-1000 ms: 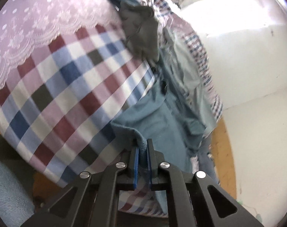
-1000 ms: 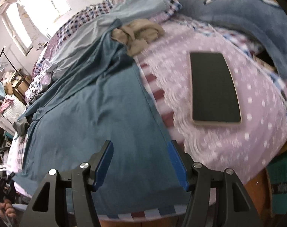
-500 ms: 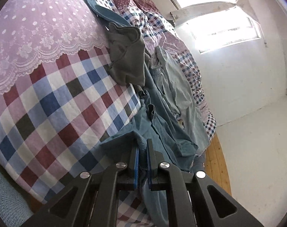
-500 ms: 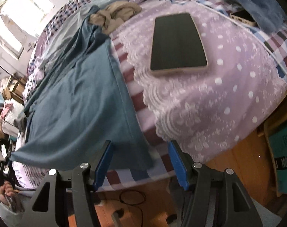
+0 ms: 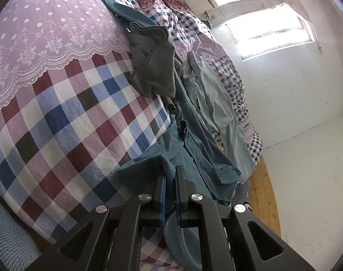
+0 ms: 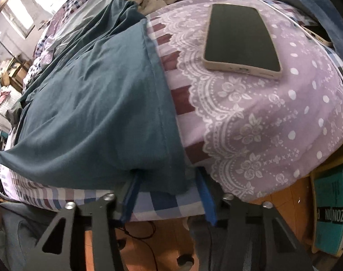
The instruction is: Fold clothes
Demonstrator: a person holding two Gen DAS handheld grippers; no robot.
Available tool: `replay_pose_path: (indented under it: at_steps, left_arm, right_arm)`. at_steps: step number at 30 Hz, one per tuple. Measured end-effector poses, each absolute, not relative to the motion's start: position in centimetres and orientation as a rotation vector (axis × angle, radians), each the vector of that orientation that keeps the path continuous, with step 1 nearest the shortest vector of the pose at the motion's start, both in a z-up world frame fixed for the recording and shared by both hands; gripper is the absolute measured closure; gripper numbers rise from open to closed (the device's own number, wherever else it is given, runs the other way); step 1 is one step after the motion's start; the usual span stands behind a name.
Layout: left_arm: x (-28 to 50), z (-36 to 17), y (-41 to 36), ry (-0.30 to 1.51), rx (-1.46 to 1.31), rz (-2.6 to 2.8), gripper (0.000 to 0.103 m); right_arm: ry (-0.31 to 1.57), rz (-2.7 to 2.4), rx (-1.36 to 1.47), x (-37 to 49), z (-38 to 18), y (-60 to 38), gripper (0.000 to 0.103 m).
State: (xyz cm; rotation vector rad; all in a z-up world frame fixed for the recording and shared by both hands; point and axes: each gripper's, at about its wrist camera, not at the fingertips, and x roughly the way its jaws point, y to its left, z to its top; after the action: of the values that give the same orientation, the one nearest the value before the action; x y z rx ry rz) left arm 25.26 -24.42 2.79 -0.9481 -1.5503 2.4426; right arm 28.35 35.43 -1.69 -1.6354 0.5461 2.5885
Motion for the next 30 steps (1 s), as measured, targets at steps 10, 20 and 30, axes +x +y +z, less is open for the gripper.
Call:
replay_pose_path:
  at_steps: [10,20,30]
  left_arm:
    - [25.6,2.9,-24.5,-1.530,-0.955,2.452,0.098]
    - [27.1,4.9,-24.0,-1.420,-0.926,2.489,0.098]
    - [30.8,9.2,-24.4,-1.278,-0.882,2.538,0.098]
  right_arm:
    - [0.436,2.660,-1.481,30.6,1.9,33.7,0.097]
    - [0.503,2.778,-1.242,34.5,9.1,34.1,0.098]
    - [0.485,2.933,-1.079,36.3,15.1,32.5,0.098]
